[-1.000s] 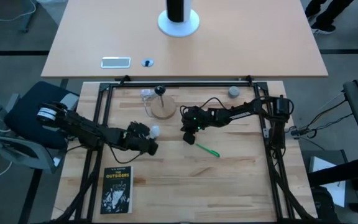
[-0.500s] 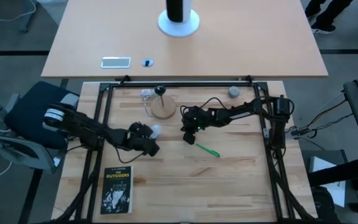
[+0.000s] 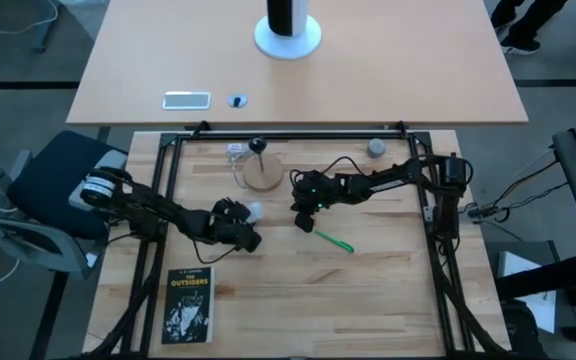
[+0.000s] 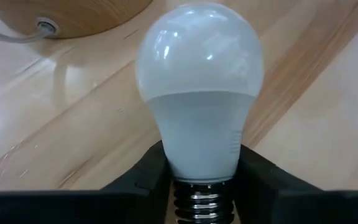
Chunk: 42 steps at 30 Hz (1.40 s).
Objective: Screw lightbulb
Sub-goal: Insert the lightbulb into the lamp
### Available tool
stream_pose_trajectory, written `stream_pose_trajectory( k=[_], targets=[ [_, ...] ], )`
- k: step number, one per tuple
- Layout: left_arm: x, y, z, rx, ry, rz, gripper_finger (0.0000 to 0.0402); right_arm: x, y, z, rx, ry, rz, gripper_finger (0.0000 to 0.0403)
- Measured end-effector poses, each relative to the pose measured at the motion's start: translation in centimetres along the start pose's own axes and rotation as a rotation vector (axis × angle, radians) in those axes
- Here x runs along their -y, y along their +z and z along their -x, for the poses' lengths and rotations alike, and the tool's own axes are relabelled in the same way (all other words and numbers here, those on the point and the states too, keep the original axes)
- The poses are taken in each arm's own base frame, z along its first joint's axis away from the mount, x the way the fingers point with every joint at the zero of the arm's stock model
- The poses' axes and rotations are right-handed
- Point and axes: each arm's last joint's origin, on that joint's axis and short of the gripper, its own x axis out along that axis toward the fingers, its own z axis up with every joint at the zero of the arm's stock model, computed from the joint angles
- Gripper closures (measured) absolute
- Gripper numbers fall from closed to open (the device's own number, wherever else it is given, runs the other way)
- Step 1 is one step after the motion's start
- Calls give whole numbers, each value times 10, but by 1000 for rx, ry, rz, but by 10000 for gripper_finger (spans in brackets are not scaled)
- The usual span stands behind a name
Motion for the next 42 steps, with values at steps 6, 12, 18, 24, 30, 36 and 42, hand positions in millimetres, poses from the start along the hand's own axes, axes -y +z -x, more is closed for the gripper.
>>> stream_pose_trajectory(
  k=[6,12,18,24,30,36,42],
  targets=[
    [6,11,23,76,-86,-21,283,1,1,2,-1,-2,27,403],
    [13,43,73,369,-186,-136,283,2,17,20,69,93,71,403],
    [-17,97,113,797,-177,-350,283,43,59,76,351,215,118,403],
    [-75,133,112,1009,-237,-460,283,85,79,133,559,105,202,403],
    [-113,163,102,1159,-397,-425,283,99,85,153,647,209,192,403],
    [-114,179,80,1198,-394,-449,283,99,86,150,662,224,179,403],
    [-120,182,51,1148,-405,-455,283,98,86,143,658,226,176,403]
  ],
)
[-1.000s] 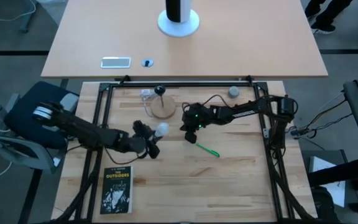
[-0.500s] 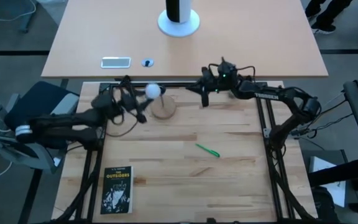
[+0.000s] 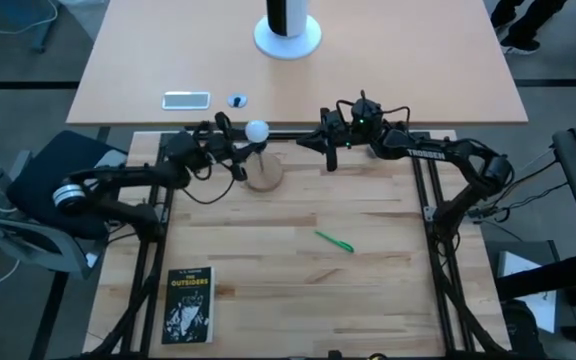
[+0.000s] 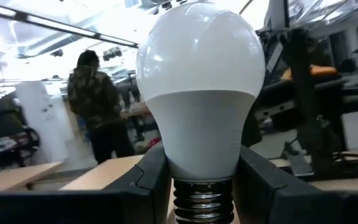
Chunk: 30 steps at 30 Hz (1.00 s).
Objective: Screw lightbulb
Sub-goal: Insert the lightbulb into the lamp
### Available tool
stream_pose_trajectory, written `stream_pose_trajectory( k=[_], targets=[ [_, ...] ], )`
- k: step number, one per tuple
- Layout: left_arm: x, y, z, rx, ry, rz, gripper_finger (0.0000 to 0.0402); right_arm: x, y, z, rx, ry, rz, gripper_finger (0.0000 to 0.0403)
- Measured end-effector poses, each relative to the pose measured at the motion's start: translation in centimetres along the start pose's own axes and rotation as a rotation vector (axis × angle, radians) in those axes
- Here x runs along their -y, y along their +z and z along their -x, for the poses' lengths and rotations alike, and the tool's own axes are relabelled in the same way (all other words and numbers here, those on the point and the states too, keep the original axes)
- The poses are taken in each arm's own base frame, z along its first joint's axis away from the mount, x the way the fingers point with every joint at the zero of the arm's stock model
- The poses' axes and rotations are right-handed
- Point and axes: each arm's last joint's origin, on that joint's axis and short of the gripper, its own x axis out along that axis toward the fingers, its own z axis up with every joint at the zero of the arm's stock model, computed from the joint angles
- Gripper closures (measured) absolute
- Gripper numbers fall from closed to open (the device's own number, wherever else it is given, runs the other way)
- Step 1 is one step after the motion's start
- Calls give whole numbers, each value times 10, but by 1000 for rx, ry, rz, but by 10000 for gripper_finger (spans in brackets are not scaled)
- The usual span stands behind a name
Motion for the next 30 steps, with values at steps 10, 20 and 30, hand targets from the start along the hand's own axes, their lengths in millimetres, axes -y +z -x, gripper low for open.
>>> stream_pose_trajectory(
  k=[10,20,30],
  targets=[
    [-33,-13,4,161,-106,102,283,7,11,3,90,-76,90,403],
    [-43,-15,-25,243,-278,184,283,15,44,-19,157,4,200,403],
    [-38,-9,-22,266,-299,136,283,-26,50,-37,190,45,436,392]
  ],
)
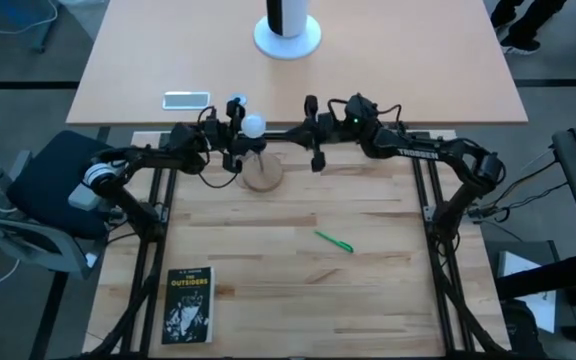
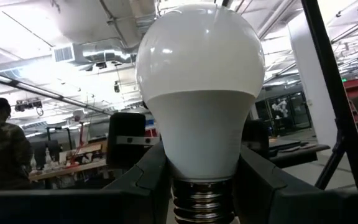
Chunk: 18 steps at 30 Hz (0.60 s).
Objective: Screw lightbulb
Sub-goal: Insert the lightbulb into the lamp
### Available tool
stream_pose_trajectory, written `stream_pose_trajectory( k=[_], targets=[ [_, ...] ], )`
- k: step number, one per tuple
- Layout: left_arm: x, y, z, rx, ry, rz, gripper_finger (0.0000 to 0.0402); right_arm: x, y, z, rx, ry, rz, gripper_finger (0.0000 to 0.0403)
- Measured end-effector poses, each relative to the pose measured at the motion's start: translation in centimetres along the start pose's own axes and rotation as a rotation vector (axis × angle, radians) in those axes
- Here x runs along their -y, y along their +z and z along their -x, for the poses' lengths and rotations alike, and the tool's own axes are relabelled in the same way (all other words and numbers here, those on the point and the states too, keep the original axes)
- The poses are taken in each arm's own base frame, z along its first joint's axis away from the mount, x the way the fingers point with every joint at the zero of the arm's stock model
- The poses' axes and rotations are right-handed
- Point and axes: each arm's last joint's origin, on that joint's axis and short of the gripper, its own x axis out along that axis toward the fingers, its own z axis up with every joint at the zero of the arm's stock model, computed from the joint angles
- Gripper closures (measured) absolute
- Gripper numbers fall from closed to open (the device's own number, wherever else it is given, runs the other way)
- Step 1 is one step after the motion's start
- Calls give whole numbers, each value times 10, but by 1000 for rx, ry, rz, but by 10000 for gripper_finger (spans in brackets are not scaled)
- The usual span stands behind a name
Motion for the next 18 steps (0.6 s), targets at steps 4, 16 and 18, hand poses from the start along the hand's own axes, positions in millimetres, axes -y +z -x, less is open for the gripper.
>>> stream_pose_trajectory(
  k=[4,16,18],
  targets=[
    [1,-1,0,-1,6,-2,283,0,3,-6,-1,-46,37,353],
    [7,-3,-10,8,34,16,283,8,6,-28,-43,-20,-30,208],
    [7,-4,-11,-1,55,27,283,10,5,-32,-53,-16,-36,196]
  ],
)
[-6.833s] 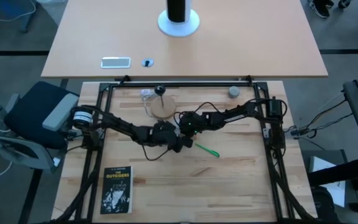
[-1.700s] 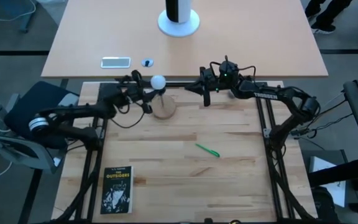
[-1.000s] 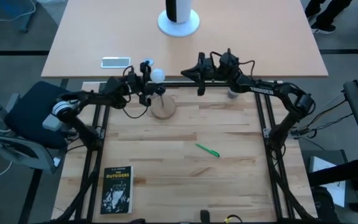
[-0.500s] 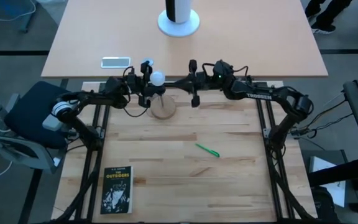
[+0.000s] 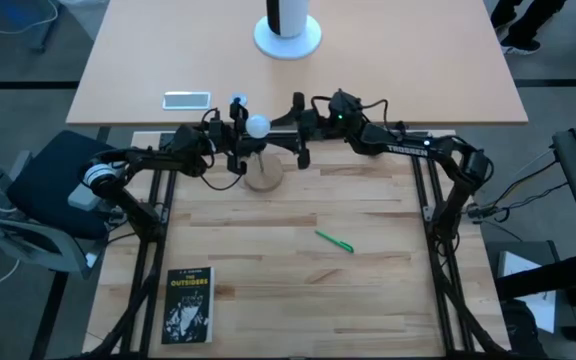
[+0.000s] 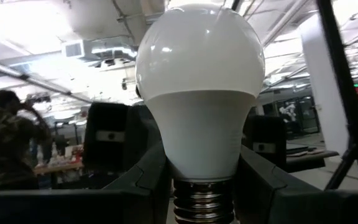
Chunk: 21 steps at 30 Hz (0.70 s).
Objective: Screw lightbulb
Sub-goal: Insert the lightbulb into the lamp
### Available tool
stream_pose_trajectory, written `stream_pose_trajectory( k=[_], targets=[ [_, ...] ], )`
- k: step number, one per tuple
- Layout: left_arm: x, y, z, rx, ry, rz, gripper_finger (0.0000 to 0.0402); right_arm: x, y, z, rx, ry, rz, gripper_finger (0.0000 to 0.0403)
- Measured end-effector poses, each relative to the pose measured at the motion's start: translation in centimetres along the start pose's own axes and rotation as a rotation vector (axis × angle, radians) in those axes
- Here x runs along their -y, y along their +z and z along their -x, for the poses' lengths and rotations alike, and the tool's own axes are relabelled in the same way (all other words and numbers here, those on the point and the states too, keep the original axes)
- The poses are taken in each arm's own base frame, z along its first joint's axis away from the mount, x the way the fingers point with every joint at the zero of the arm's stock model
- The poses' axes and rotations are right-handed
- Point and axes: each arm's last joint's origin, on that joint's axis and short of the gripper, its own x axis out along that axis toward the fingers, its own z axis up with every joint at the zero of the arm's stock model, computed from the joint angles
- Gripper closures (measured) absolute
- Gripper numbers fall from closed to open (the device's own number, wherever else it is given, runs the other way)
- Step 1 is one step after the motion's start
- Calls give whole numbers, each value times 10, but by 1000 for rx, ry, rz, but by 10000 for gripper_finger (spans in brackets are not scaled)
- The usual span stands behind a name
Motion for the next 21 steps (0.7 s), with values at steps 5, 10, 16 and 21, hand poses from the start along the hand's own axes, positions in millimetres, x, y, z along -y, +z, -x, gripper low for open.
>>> stream_pose_trajectory(
  k=[5,10,16,21],
  targets=[
    [0,-2,0,-16,12,-5,283,1,2,-3,7,1,0,176],
    [1,-4,0,-28,15,-25,283,1,2,-3,8,1,0,172],
    [3,-8,-2,-56,26,-33,283,1,0,-5,3,-6,2,177],
    [9,-8,-12,-44,11,-50,283,0,2,-5,18,2,14,172]
  ],
)
